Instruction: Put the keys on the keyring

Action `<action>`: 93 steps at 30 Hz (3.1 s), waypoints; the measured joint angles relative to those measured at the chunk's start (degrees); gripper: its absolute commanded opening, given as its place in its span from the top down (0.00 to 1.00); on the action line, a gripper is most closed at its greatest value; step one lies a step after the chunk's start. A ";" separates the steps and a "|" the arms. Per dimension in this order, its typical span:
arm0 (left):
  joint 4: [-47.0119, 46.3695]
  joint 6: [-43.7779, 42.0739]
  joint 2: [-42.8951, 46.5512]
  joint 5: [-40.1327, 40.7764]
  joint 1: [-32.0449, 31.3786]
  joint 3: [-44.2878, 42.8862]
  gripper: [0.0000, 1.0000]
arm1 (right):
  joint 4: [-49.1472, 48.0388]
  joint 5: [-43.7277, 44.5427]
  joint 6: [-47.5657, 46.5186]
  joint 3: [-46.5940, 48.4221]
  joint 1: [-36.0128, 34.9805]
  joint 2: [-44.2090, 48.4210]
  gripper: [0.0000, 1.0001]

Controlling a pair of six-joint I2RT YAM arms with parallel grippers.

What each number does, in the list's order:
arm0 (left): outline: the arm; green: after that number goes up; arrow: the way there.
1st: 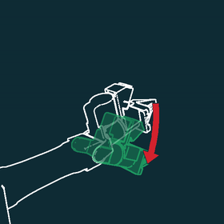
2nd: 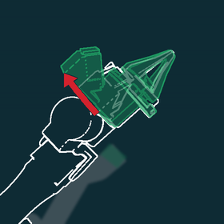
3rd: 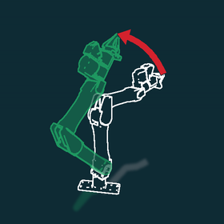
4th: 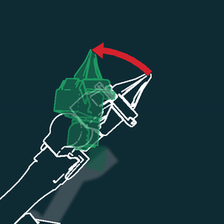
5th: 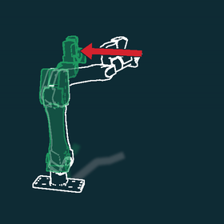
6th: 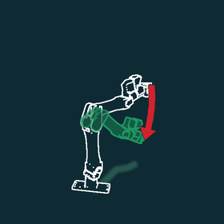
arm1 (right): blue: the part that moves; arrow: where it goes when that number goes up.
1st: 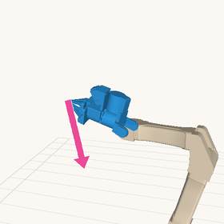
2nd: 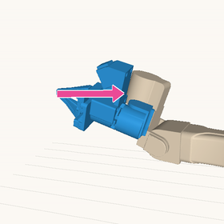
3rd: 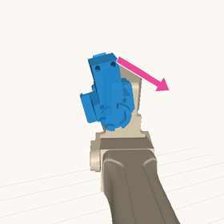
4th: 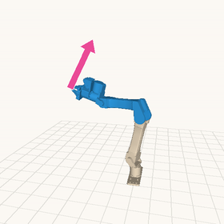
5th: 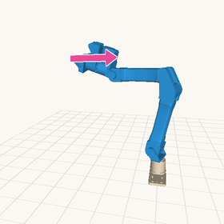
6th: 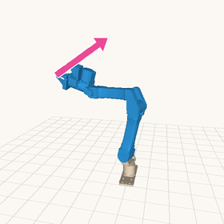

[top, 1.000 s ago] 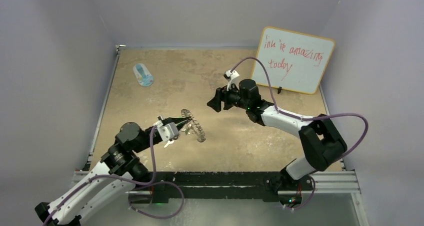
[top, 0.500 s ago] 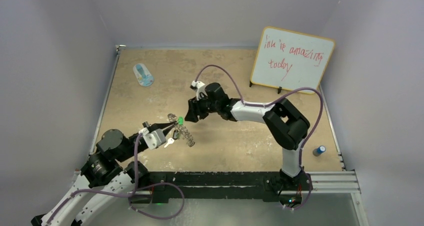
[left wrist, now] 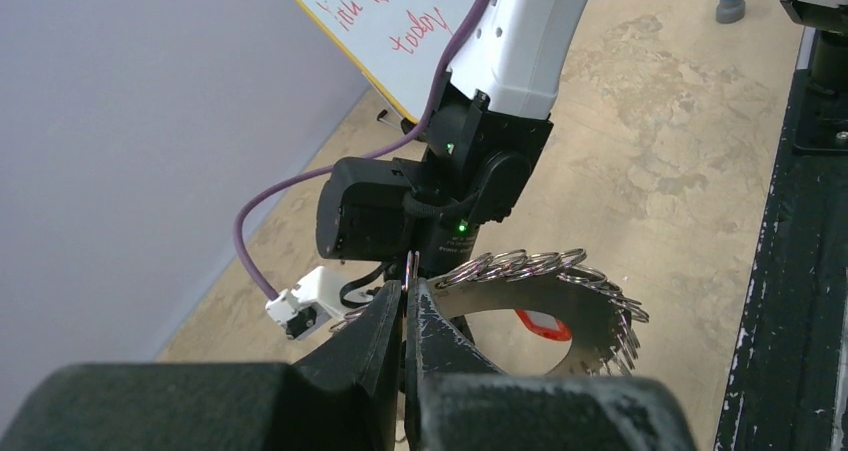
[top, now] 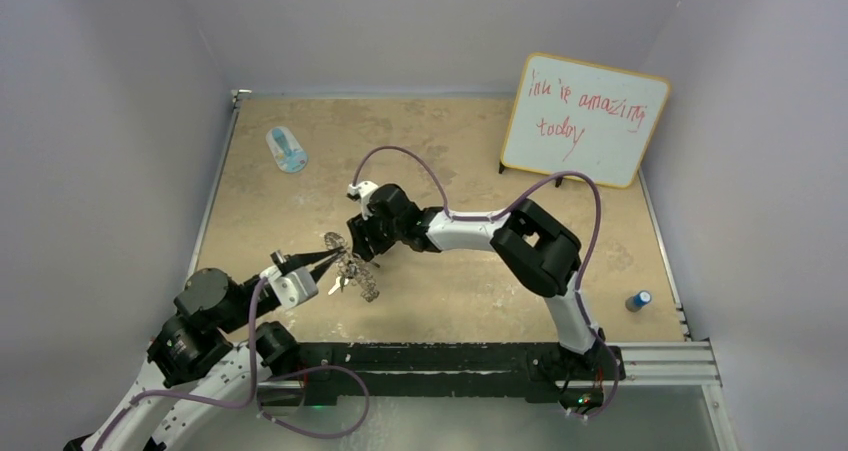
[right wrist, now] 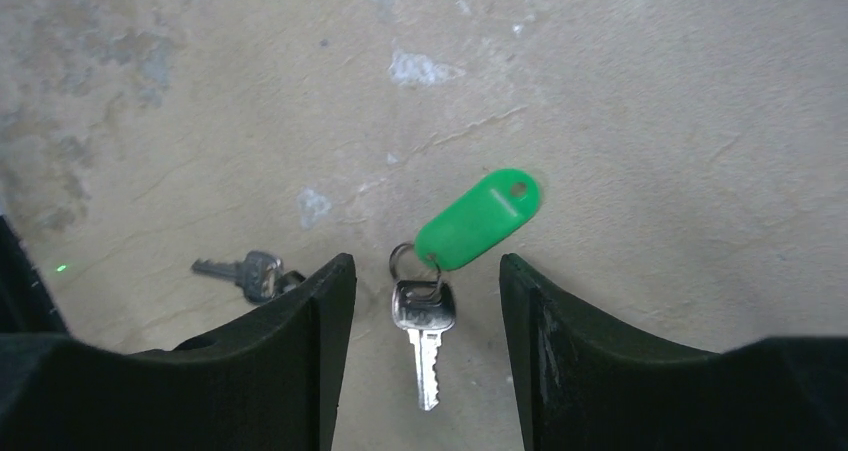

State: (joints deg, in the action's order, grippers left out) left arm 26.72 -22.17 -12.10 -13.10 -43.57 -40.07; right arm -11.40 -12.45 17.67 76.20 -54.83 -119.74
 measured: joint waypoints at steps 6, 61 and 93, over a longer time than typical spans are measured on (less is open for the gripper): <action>0.39 0.00 0.00 -0.42 0.00 0.00 1.00 | 2.75 9.99 -2.62 2.36 -2.89 -0.09 0.65; -42.12 8.66 -26.93 -8.57 -0.07 20.31 1.00 | -7.72 -17.99 10.21 -39.10 31.67 25.51 0.68; -42.14 7.61 -28.50 -8.28 -0.07 20.31 1.00 | -1.03 -17.75 -0.98 -33.88 32.72 32.44 1.00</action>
State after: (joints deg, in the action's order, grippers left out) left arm -15.42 -14.57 -40.60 -21.39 -43.64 -19.77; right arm -12.43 -30.20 16.69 42.33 -22.11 -87.31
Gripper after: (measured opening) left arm 0.007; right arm 0.007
